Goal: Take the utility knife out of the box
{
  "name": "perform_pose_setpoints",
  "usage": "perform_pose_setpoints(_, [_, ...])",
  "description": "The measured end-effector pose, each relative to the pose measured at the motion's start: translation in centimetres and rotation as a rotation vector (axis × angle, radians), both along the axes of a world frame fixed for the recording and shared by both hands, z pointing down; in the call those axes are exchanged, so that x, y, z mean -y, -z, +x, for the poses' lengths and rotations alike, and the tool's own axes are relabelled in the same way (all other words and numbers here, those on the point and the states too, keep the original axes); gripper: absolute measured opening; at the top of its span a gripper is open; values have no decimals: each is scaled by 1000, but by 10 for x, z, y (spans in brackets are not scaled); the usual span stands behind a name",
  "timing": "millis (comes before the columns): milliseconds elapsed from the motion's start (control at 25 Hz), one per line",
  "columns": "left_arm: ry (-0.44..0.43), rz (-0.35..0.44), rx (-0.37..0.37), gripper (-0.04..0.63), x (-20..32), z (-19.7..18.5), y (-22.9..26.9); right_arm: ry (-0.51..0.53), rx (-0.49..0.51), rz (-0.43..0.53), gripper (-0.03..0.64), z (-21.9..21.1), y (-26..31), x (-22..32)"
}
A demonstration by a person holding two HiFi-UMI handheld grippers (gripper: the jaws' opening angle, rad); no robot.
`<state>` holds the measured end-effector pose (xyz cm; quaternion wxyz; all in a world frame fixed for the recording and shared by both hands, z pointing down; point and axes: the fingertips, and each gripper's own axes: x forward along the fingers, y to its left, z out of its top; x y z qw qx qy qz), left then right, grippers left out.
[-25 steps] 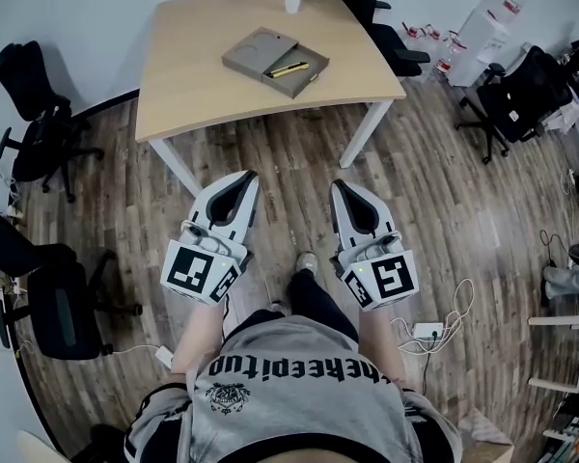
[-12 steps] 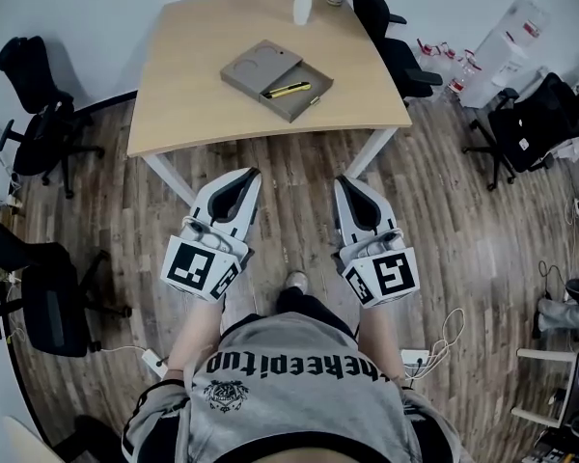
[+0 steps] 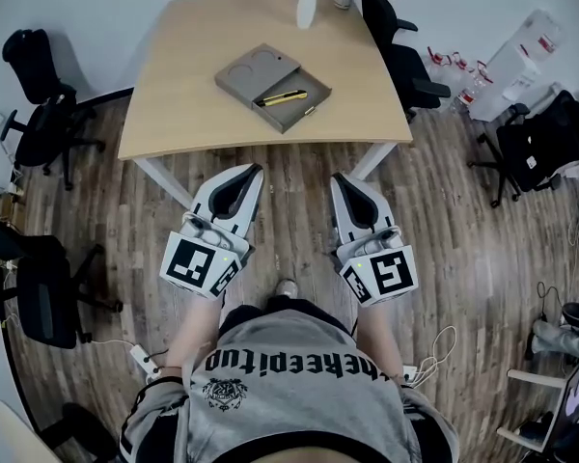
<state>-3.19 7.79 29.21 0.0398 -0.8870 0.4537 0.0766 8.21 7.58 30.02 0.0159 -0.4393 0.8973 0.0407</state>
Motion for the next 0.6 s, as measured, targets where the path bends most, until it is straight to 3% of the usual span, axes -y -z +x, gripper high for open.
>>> perform_pose_setpoints(600, [53, -27, 22, 18, 28, 14, -11, 69, 32, -35, 6, 7, -17, 35])
